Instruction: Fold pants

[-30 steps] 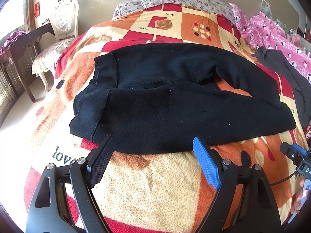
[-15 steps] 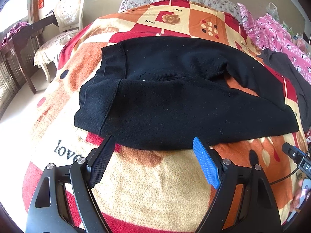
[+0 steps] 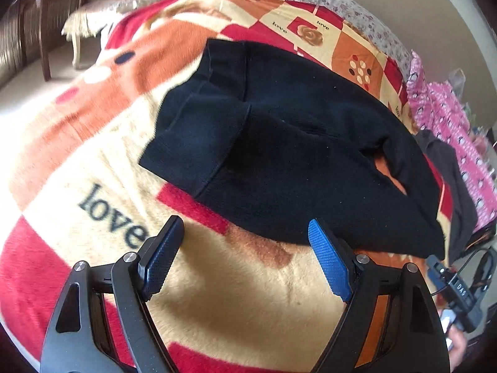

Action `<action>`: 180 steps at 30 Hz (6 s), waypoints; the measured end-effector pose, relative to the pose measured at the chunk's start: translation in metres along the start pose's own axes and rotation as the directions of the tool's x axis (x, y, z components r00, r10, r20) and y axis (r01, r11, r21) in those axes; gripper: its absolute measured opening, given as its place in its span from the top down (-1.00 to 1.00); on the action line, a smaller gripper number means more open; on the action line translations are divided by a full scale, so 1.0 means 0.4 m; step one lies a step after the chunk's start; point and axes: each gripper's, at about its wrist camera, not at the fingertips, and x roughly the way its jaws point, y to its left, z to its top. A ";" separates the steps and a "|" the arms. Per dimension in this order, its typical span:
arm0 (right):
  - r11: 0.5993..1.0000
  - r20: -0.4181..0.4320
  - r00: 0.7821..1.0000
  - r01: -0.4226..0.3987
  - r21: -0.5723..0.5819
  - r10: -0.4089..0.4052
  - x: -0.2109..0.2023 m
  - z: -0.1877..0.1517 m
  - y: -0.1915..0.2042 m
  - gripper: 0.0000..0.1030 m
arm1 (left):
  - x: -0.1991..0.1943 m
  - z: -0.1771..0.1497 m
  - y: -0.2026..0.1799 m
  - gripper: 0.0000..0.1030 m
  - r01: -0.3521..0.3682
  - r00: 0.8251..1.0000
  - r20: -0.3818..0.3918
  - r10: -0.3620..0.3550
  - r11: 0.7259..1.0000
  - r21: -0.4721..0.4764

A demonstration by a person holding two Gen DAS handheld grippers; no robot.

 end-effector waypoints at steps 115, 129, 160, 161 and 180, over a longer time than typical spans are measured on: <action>0.684 -0.423 0.745 -0.655 -0.321 0.515 0.149 -0.165 0.719 0.15 | -0.124 0.098 0.288 0.46 -0.074 0.997 0.008 0.074 0.990 0.116; 0.686 -0.413 0.792 -0.603 -0.408 0.450 0.176 -0.183 0.749 0.10 | -0.120 0.169 0.300 -0.61 0.152 0.988 -0.010 -0.156 0.945 0.289; 0.748 -0.292 0.873 -0.486 -0.453 0.390 0.103 -0.098 0.606 0.10 | -0.179 0.132 0.183 0.12 0.067 0.997 -0.055 -0.050 0.929 0.364; 0.758 -0.278 0.884 -0.466 -0.456 0.377 0.099 -0.087 0.587 0.09 | -0.172 0.147 0.176 0.00 0.089 0.996 -0.058 -0.073 0.935 0.342; 0.864 -0.156 0.970 -0.237 -0.444 0.186 0.100 0.056 0.351 0.02 | 0.007 0.251 0.014 -0.23 0.013 1.000 -0.009 -0.011 0.937 0.349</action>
